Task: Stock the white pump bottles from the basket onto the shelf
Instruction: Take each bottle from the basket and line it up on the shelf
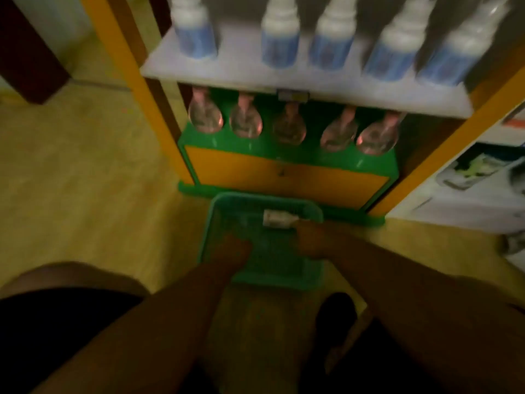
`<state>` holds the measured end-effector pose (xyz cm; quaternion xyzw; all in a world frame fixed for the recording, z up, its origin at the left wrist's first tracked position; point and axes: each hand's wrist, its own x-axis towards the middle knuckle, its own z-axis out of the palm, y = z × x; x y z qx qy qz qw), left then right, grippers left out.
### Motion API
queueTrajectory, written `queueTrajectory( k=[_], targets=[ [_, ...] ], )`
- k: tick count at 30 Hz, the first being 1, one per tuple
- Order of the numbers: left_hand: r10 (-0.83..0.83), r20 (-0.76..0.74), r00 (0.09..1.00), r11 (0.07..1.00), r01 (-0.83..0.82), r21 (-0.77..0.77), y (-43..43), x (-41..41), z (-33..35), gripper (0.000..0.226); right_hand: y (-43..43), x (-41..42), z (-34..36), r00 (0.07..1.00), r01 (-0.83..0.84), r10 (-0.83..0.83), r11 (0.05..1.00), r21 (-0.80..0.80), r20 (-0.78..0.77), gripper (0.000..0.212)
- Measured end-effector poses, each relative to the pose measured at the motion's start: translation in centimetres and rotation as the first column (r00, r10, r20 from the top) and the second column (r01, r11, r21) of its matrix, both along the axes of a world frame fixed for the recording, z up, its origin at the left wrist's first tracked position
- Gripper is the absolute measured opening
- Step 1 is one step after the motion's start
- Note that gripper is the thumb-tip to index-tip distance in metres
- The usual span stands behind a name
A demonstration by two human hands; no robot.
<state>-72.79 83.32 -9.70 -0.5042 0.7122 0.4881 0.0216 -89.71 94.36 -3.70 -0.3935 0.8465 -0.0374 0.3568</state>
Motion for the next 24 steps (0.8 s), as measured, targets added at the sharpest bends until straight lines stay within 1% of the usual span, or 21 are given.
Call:
queueTrajectory(
  k=[1, 3, 5, 6, 8, 9, 10, 13, 15, 17, 18, 19, 21, 23, 24],
  targets=[
    [-0.029, 0.018, 0.999, 1.0, 0.029, 0.003, 0.2, -0.3, 0.2, 0.053, -0.2, 1.4, -0.9, 0.998, -0.021, 0.021, 1.0, 0.004, 0.055, 0.049],
    [-0.128, -0.047, 0.991, 0.992, 0.128, -0.002, 0.6, -1.0, 0.0, 0.047, -0.1, 3.4, -3.9, 0.986, -0.065, 0.066, 0.998, -0.011, 0.153, 0.046],
    [-0.197, -0.088, 0.976, 0.98, 0.198, -0.006, 1.3, -1.0, -0.9, 0.041, -0.2, 4.5, -6.3, 0.975, -0.119, 0.115, 0.993, 0.007, 0.191, 0.043],
    [-0.21, -0.112, 0.971, 0.978, 0.208, -0.026, 1.3, -1.0, -1.6, 0.04, -0.3, 4.4, -7.7, 0.971, -0.152, 0.141, 0.987, 0.045, 0.19, 0.043],
    [-0.274, -0.043, 0.961, 0.959, 0.27, -0.082, 0.9, -1.0, -2.4, 0.038, -0.6, 4.0, -9.4, 0.964, -0.192, 0.172, 0.978, 0.083, 0.204, 0.04],
    [-0.292, -0.008, 0.956, 0.953, 0.29, -0.085, 0.7, -1.0, -3.0, 0.034, -0.9, 3.6, -9.9, 0.964, -0.185, 0.165, 0.979, 0.082, 0.208, 0.036],
    [-0.295, 0.013, 0.955, 0.951, 0.295, -0.088, 0.5, -1.1, -3.8, 0.029, -1.3, 2.9, -10.6, 0.972, -0.14, 0.121, 0.987, 0.08, 0.199, 0.033],
    [-0.276, 0.063, 0.959, 0.961, 0.277, -0.011, -0.6, -2.3, -5.3, 0.013, -3.3, 0.7, -12.2, 0.985, 0.012, -0.021, 0.999, 0.049, 0.173, 0.03],
    [-0.264, 0.064, 0.962, 0.964, 0.262, 0.037, -1.7, -3.4, -6.5, 0.02, -4.8, -0.7, -13.8, 0.984, 0.115, -0.124, 0.991, 0.072, 0.128, 0.033],
    [-0.301, 0.078, 0.95, 0.953, 0.298, 0.05, -2.9, -4.6, -7.2, 0.03, -6.2, -1.8, -15.1, 0.975, 0.205, -0.212, 0.973, 0.102, 0.069, 0.053],
    [-0.316, 0.075, 0.946, 0.948, 0.312, 0.054, -3.6, -5.3, -7.8, 0.036, -6.8, -2.4, -15.8, 0.974, 0.217, -0.223, 0.971, 0.101, 0.051, 0.06],
    [-0.327, 0.075, 0.942, 0.944, 0.323, 0.063, -4.3, -6.0, -8.2, 0.043, -7.4, -3.1, -16.6, 0.973, 0.222, -0.226, 0.972, 0.08, 0.042, 0.063],
    [-0.349, 0.072, 0.934, 0.936, 0.344, 0.074, -5.5, -7.3, -9.1, 0.058, -8.5, -4.3, -18.2, 0.978, 0.201, -0.203, 0.978, 0.052, 0.051, 0.062],
    [-0.369, 0.073, 0.927, 0.929, 0.364, 0.071, -6.4, -8.4, -9.9, 0.066, -9.1, -5.2, -19.7, 0.985, 0.157, -0.162, 0.985, 0.076, 0.057, 0.063],
    [-0.381, 0.079, 0.921, 0.924, 0.377, 0.068, -6.7, -8.8, -10.3, 0.069, -9.2, -5.6, -20.5, 0.988, 0.142, -0.148, 0.984, 0.103, 0.047, 0.067]
  ],
)
